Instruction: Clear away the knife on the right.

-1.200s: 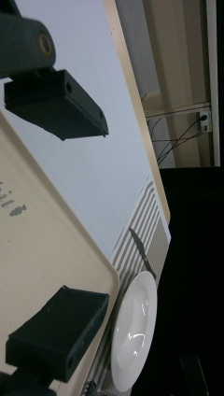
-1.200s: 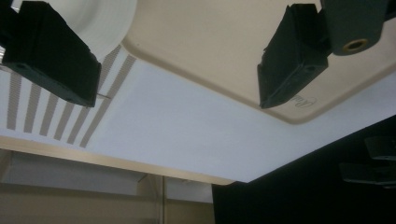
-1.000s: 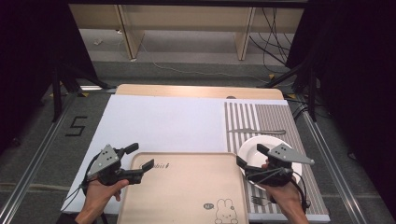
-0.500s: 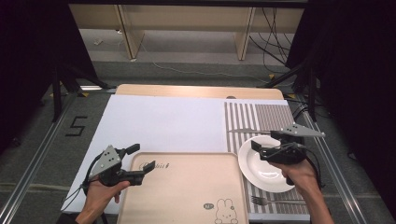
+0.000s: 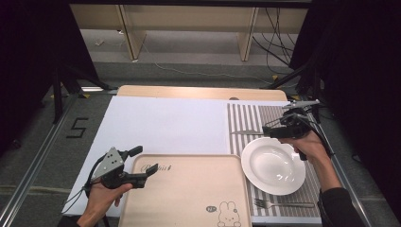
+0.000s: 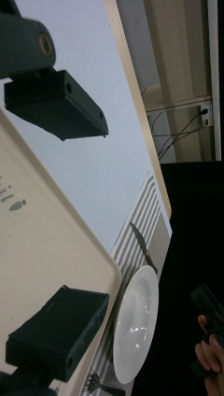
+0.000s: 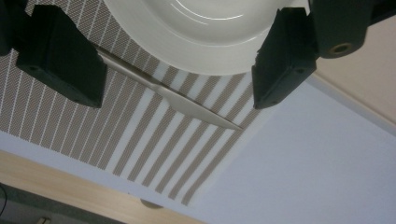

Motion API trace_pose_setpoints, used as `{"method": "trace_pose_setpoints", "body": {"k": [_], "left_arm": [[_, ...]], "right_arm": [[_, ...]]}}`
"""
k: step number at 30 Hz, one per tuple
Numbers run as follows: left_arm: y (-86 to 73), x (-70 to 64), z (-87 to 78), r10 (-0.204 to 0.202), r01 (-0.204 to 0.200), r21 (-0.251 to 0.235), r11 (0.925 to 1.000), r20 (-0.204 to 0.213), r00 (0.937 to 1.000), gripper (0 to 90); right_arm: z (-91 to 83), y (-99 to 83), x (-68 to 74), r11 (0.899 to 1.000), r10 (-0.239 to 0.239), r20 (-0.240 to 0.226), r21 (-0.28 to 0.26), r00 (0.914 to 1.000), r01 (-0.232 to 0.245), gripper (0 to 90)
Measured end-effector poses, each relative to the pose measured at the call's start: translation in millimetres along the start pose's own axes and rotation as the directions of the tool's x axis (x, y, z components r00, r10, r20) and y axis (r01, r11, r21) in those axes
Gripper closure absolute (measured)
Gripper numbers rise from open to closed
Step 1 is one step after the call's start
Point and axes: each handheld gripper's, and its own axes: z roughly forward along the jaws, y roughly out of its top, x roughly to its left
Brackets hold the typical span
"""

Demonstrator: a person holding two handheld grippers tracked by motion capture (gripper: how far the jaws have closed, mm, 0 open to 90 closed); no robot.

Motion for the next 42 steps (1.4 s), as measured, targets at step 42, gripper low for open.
{"method": "trace_pose_setpoints", "body": {"k": [42], "left_arm": [[1.2, 0.6, -1.3, 0.011, -0.011, -0.011, 0.9999, -0.002, 0.9999, 15.9]], "right_arm": [[97.6, 33.3, -45.0, 0.863, -0.149, 0.053, 0.494, 0.9875, 0.103, 29.0]]}}
